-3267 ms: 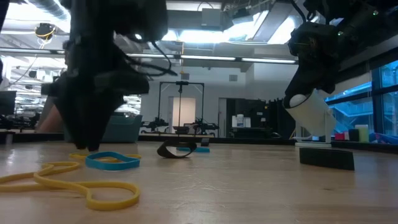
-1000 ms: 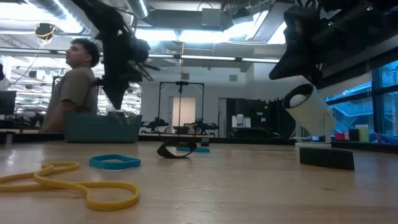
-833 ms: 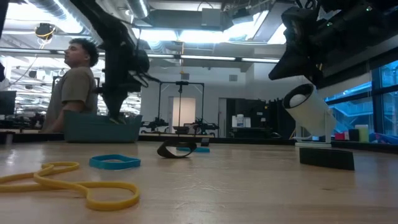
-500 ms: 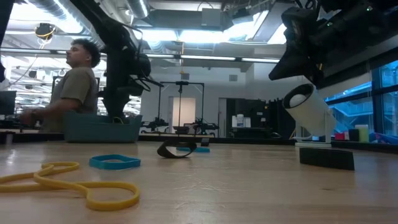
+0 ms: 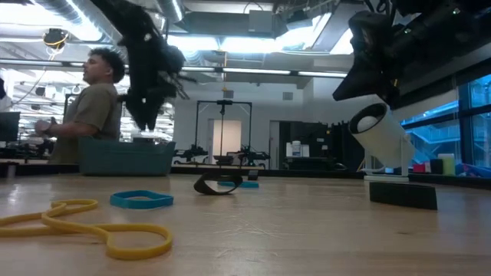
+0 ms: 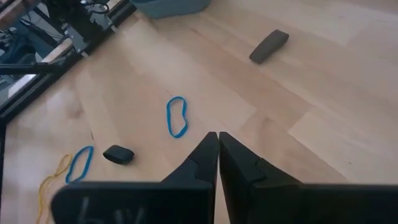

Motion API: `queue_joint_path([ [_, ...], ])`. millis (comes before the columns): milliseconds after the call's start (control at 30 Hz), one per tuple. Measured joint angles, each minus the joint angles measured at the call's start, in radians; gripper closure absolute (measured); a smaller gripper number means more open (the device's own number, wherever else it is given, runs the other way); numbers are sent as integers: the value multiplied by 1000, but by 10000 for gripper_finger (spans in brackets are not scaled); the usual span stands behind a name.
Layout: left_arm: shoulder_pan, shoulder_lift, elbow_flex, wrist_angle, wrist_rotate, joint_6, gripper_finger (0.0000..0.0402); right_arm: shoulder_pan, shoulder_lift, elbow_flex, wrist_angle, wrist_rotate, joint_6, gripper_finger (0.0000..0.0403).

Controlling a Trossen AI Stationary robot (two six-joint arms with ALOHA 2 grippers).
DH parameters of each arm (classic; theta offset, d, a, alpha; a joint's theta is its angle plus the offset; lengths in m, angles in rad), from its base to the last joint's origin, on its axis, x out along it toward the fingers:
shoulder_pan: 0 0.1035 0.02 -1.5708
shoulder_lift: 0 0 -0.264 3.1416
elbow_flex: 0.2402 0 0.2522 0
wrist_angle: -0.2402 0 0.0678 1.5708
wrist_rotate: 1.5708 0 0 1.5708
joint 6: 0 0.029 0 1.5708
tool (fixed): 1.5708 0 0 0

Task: Pick and place rubber bands into bin
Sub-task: Put the bottom blue rubber band into the bin

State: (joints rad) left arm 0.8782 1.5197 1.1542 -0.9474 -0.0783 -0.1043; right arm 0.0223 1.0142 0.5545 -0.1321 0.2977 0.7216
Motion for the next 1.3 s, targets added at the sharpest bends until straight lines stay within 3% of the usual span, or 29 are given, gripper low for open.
queue_joint_path([
  [267, -99, -192, 2, -5, -35, -183, 251, 0, 0, 0, -32, -13, -35, 384],
  [500, -359, -247, 2, 2, -33, -448, 251, 0, -19, 1, -179, -131, -75, 399],
  [867, -873, -151, 3, 130, -201, -865, 258, 3, -49, 1, -443, -179, -121, 399],
  [1100, -1079, -34, 3, 161, -208, -1135, 259, 3, -48, 1, -440, -179, -179, 385],
  [1300, -1187, 46, 3, 175, -188, -1304, 259, 3, -48, 1, -430, -178, -182, 378],
])
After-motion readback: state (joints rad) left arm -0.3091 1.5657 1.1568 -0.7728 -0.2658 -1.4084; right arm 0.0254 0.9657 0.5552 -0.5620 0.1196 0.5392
